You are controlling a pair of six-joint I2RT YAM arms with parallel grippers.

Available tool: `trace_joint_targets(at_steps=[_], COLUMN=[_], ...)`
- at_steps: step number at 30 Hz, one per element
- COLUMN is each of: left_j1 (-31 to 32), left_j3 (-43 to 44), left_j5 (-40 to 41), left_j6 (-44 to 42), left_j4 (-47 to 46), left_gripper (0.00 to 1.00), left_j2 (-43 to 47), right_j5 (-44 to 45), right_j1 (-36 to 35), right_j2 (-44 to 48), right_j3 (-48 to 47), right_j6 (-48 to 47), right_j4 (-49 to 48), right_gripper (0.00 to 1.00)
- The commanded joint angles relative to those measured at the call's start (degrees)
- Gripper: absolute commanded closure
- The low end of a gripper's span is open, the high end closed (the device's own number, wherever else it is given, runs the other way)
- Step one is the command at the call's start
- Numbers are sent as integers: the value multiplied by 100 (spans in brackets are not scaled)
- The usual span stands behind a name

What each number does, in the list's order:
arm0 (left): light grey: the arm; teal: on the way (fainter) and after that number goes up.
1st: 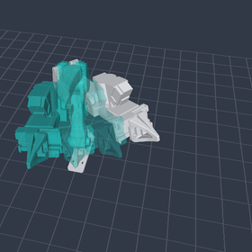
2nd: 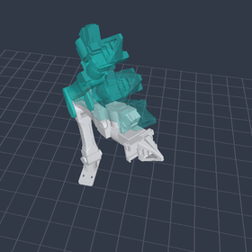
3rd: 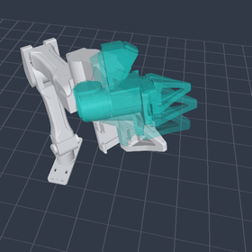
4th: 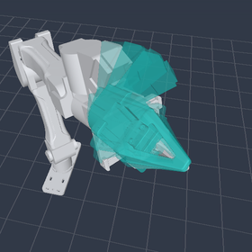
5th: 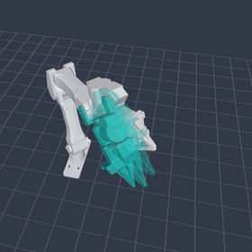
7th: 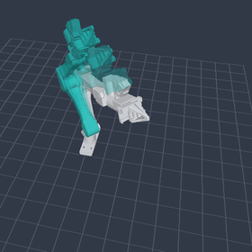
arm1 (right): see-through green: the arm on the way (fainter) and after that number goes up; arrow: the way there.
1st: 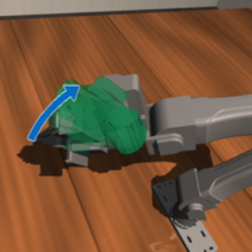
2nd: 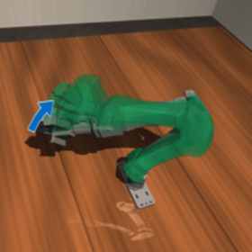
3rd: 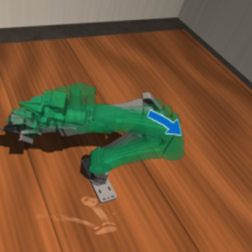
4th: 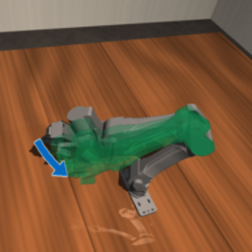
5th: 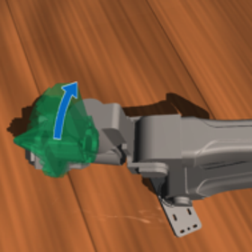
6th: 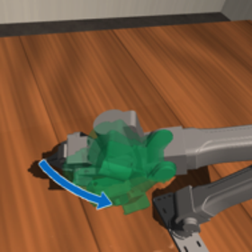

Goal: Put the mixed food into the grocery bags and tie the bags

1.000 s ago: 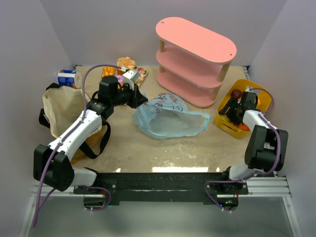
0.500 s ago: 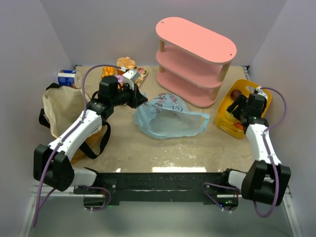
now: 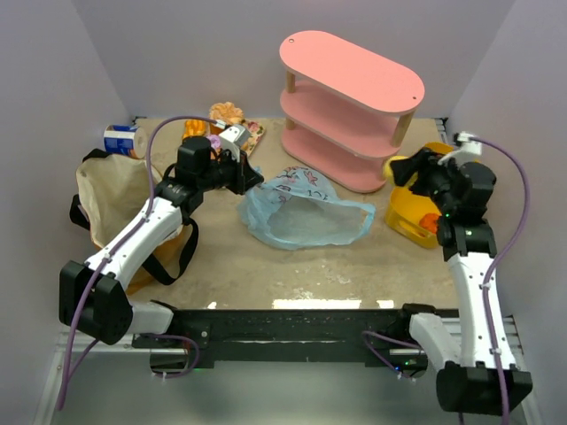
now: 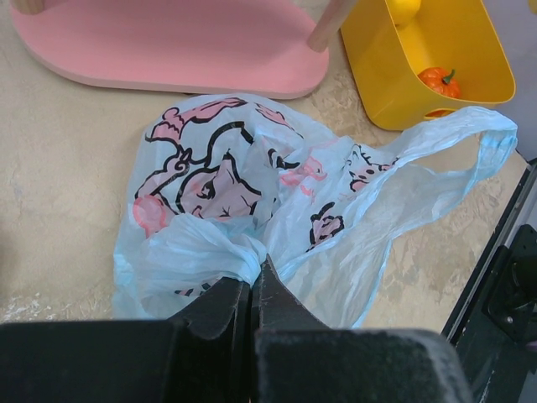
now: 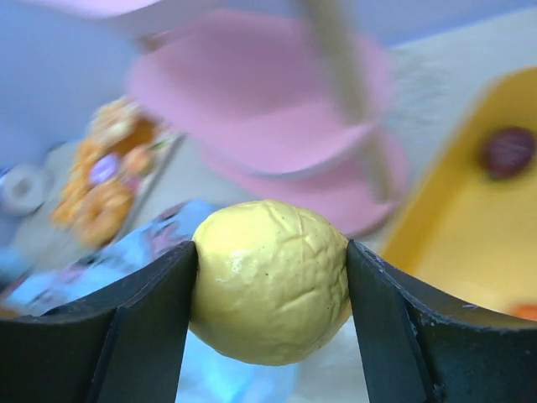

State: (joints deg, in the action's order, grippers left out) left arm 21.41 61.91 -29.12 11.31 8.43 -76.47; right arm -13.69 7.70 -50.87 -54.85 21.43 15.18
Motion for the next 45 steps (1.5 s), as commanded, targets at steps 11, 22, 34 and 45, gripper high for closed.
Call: trace_joint_targets(at_steps=[11,22,34,45], left_j1=[12,12,12,12], left_j3=[137,172,164,164], left_j5=[178,12,-49,-50], left_j6=[-155,-103,-77,-94], left_j4=[-87,-78,-113,-113], left_gripper=[100,100,100,100], left_j2=[97,26,141,79], right_j5=[-668,1052,2994,4040], right_j1=[-4364,-4726,-4857,-5349], right_j2=[-1302,-1776,-2778,-4062], right_j3=[-897,-431,668,774], right_j6=[-78,115,889,1170], right_j4=[-551,-224,-3089,-4789], right_gripper=[95,96,100,79])
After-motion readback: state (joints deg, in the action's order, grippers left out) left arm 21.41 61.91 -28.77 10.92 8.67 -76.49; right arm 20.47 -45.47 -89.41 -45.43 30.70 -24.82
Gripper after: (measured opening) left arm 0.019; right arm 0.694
